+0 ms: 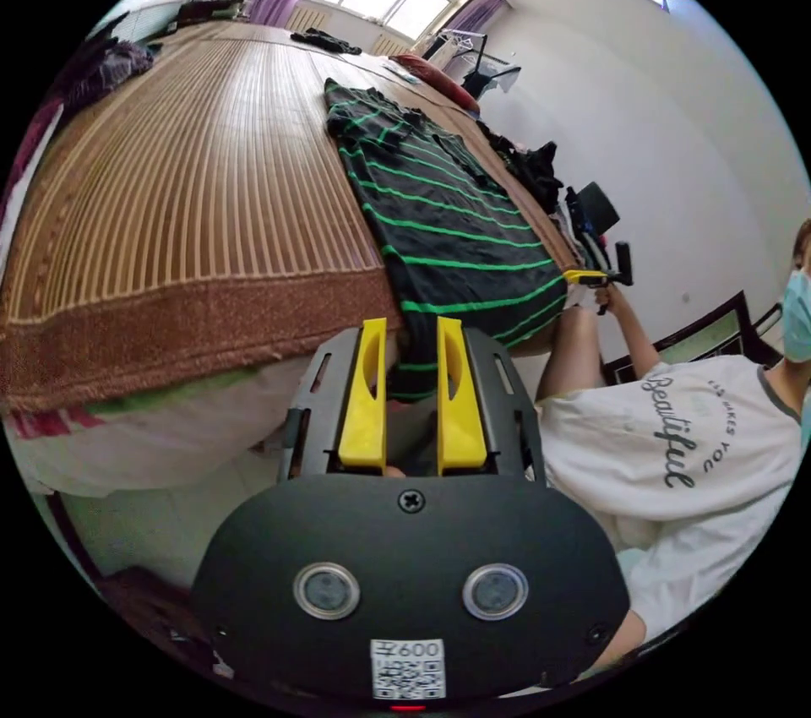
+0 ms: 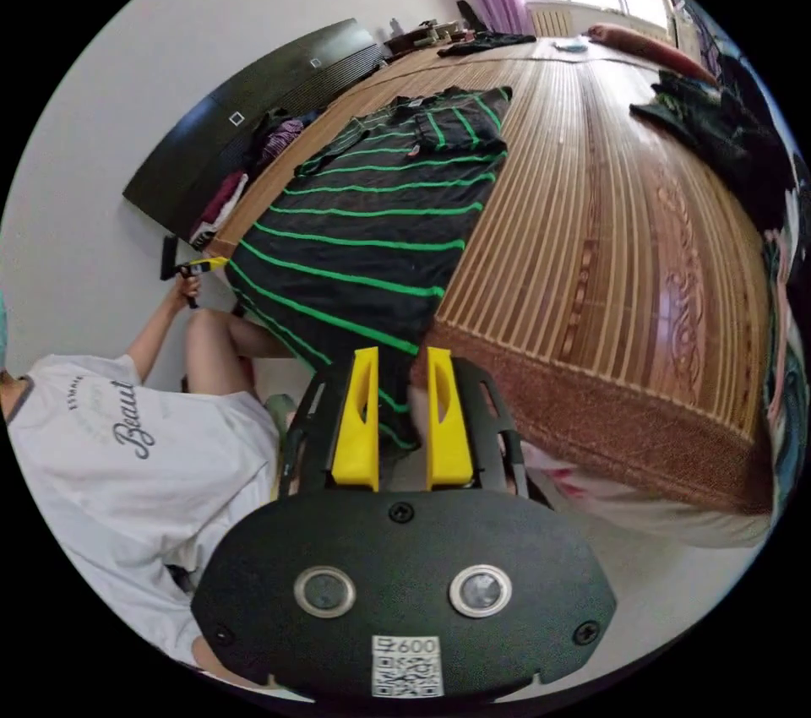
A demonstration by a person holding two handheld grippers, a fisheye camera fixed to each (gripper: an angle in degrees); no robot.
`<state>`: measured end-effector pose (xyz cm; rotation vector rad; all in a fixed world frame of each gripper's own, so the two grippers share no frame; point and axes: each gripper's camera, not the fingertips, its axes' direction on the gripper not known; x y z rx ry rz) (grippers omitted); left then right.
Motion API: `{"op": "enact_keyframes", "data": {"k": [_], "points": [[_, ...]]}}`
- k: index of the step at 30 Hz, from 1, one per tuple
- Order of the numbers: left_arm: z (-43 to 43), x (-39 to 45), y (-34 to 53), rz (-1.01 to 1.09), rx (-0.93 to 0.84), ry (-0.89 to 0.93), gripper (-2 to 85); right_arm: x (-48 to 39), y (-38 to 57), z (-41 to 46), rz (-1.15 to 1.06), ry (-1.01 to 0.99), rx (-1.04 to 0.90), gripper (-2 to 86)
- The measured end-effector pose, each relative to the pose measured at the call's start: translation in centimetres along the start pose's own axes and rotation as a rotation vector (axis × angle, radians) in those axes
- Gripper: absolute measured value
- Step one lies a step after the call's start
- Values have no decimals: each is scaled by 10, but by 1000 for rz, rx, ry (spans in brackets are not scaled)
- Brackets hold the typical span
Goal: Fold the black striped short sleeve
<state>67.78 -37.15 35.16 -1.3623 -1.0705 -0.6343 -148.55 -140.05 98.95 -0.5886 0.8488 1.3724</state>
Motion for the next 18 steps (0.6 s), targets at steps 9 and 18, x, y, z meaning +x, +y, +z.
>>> {"op": "enact_keyframes", "data": {"k": [9,18], "points": [[-5,-39,22,2,-40,92,79,-27,39,-4,79,63,4,67],[0,-22,19,266,-213,-5,37,-49,41,6,55,41,-102,44]]}}
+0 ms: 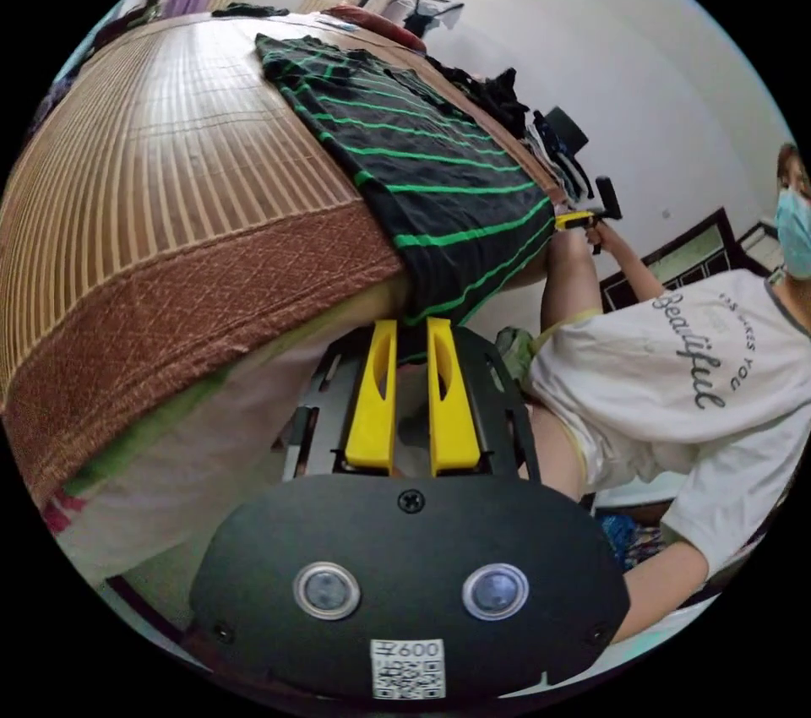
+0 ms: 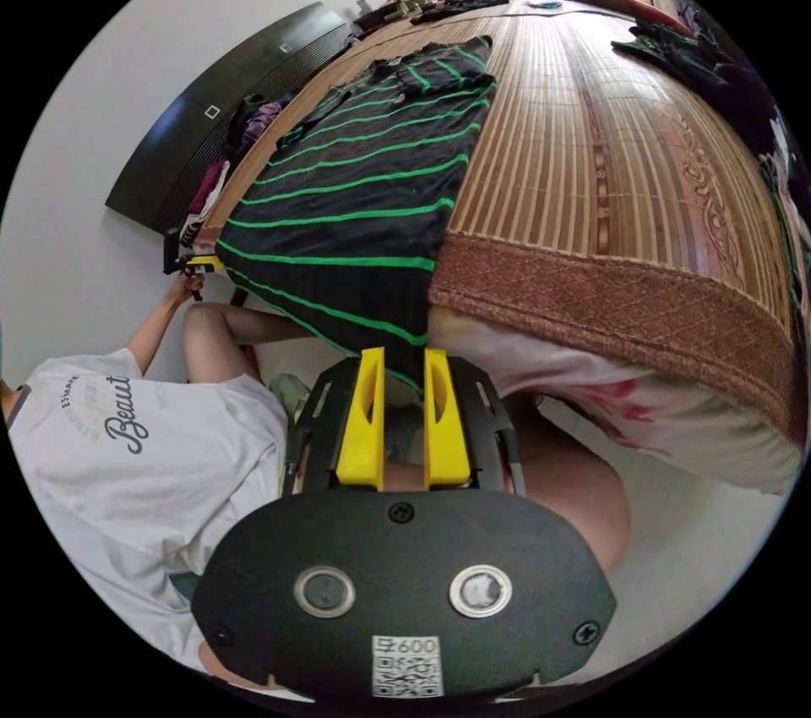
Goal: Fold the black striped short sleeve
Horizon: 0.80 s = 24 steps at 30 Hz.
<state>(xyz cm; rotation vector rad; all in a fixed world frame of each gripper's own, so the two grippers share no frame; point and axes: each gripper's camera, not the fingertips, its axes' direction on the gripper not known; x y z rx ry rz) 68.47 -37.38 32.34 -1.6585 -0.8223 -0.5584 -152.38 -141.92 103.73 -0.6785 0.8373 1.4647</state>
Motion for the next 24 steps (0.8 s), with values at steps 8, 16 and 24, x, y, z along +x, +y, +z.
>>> {"op": "enact_keyframes", "data": {"k": [8,16,24], "points": [[36,5,25,-52,-210,7,19,-10,14,-7,23,-54,-25,-1],[4,44,41,-38,-187,-44,11,-28,40,-60,27,-86,9,-8],[-94,98,97,-125,-7,44,8,-72,75,-158,5,-193,120,-9]]}}
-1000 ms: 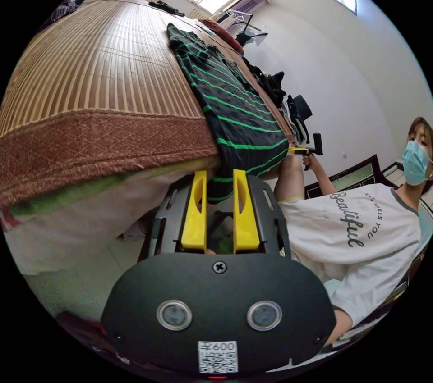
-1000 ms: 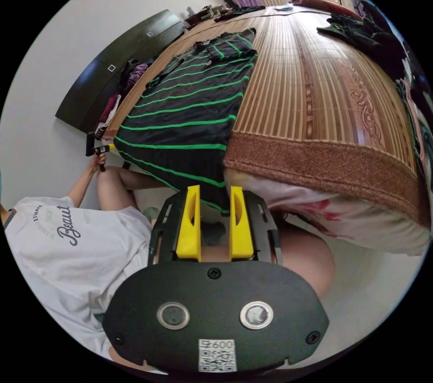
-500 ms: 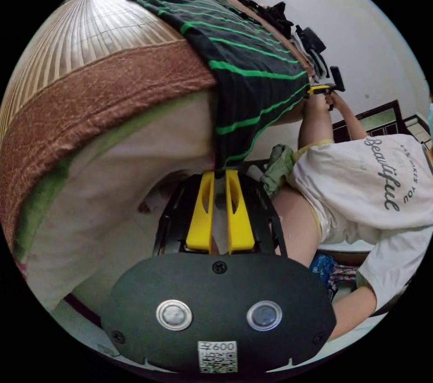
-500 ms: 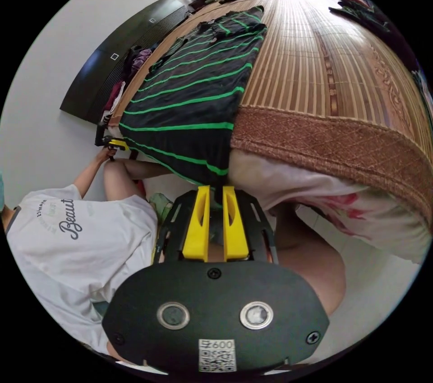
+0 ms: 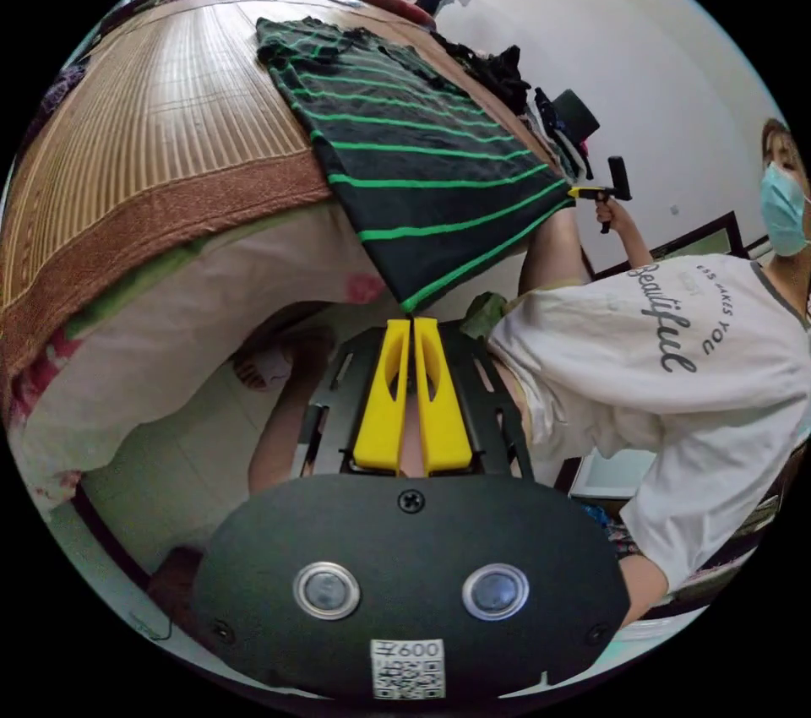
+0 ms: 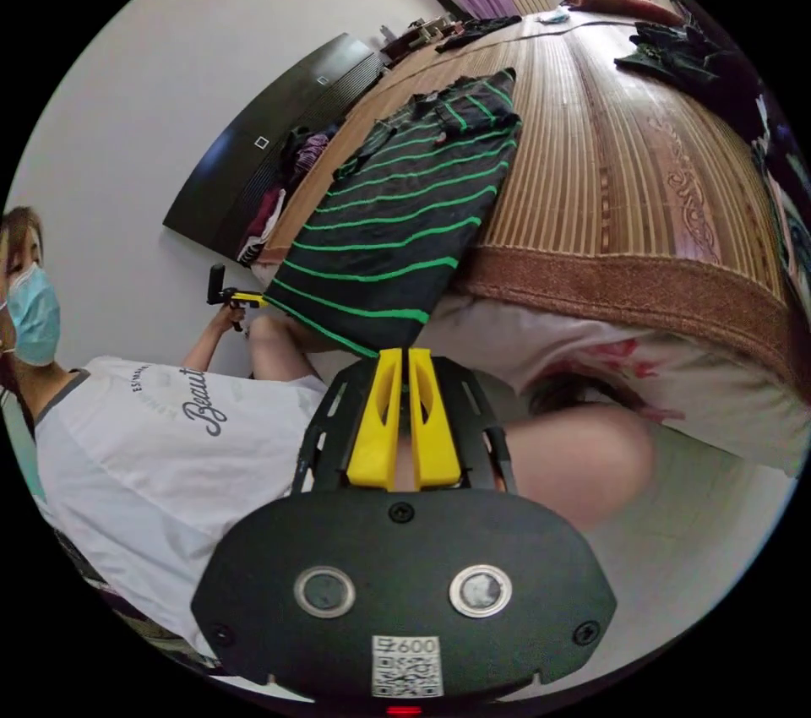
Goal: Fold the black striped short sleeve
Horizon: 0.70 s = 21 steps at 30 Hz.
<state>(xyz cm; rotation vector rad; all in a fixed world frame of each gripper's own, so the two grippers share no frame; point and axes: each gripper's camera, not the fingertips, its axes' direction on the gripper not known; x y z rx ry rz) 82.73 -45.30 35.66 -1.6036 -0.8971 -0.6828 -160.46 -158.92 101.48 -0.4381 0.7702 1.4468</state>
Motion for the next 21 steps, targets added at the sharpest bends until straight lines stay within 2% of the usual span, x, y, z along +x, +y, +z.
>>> {"op": "enact_keyframes", "data": {"k": [4,8,12,15,21], "points": [[-53,39,32,3,177,67,8,-30,17,-58,-12,-84,75,-9],[-110,95,73,48,379,95,8,-62,52,-136,-42,-118,233,-9],[-162,151,97,171,579,104,9,-82,86,-205,-91,-194,445,-9],[-190,178,101,263,702,106,9,-93,93,-235,-146,-242,530,-9],[-214,169,50,326,746,86,10,-93,38,-249,-226,-197,540,-9]]}}
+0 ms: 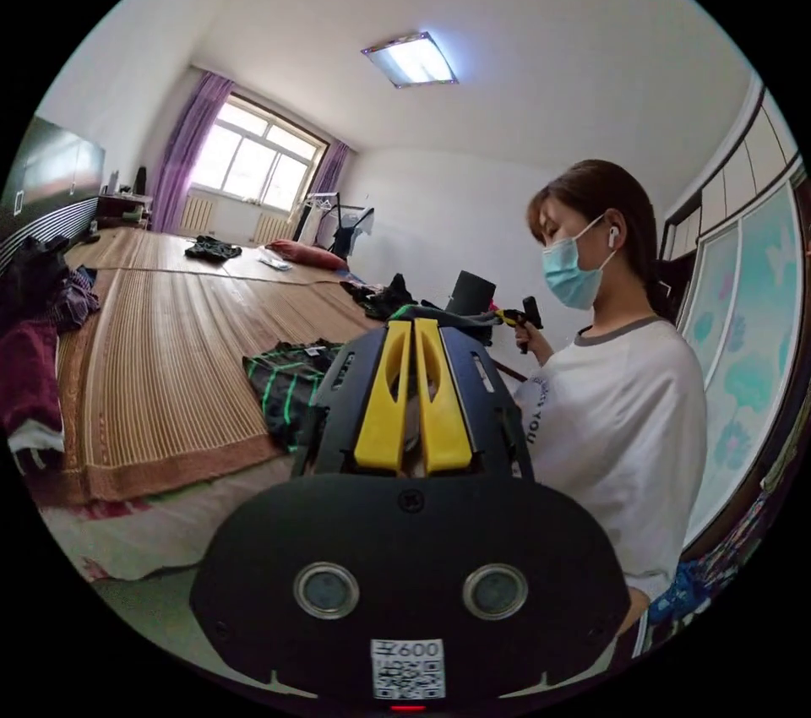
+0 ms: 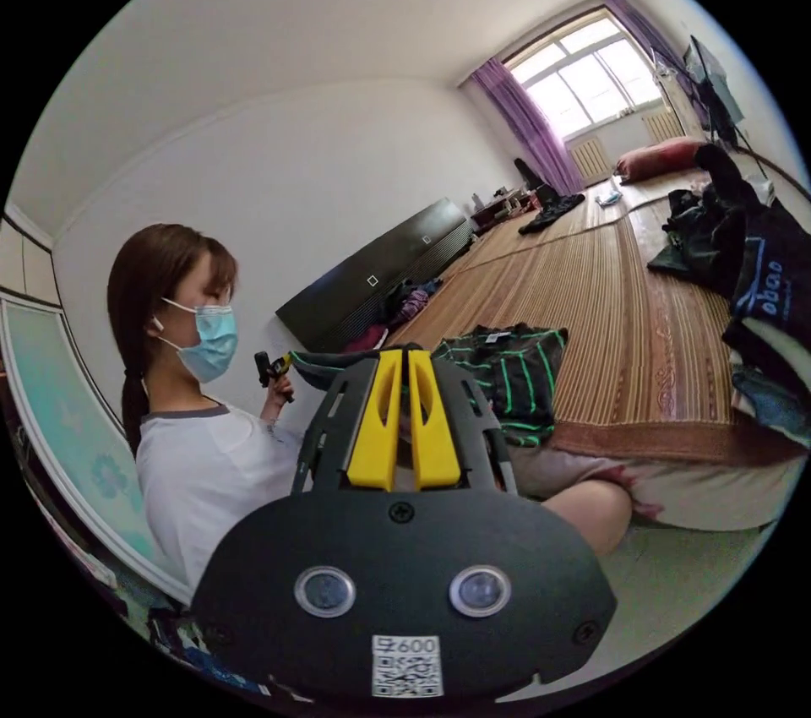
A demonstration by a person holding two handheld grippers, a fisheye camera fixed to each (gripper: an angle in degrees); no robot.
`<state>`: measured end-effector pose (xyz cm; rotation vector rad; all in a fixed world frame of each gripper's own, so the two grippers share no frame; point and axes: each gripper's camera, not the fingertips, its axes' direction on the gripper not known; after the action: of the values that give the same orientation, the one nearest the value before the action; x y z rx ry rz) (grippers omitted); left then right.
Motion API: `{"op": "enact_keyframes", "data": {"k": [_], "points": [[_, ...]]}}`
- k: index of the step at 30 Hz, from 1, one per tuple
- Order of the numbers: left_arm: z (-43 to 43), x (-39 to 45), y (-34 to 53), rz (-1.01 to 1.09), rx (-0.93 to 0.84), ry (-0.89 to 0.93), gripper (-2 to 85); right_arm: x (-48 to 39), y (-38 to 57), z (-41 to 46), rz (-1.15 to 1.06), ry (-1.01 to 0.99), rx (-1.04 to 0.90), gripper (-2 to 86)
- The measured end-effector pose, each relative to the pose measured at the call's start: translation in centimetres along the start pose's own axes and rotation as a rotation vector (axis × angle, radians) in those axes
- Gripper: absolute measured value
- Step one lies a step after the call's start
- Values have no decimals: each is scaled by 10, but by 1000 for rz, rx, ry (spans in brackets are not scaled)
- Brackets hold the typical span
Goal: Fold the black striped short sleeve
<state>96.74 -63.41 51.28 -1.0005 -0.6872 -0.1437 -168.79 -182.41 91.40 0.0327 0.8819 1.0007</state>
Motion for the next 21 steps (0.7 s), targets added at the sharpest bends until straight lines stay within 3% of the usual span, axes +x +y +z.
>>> {"op": "enact_keyframes", "data": {"k": [4,10,15,21], "points": [[36,-61,-37,-12,2,7,11,52,-48,33,5,4,-17,-9],[136,-211,-92,-155,23,19,8,195,-137,113,108,-33,4,-9],[255,-334,-89,-348,-153,-65,7,347,-174,225,278,131,-138,-8],[350,-410,-68,-489,-249,-99,8,478,-180,307,461,123,-210,-8]]}}
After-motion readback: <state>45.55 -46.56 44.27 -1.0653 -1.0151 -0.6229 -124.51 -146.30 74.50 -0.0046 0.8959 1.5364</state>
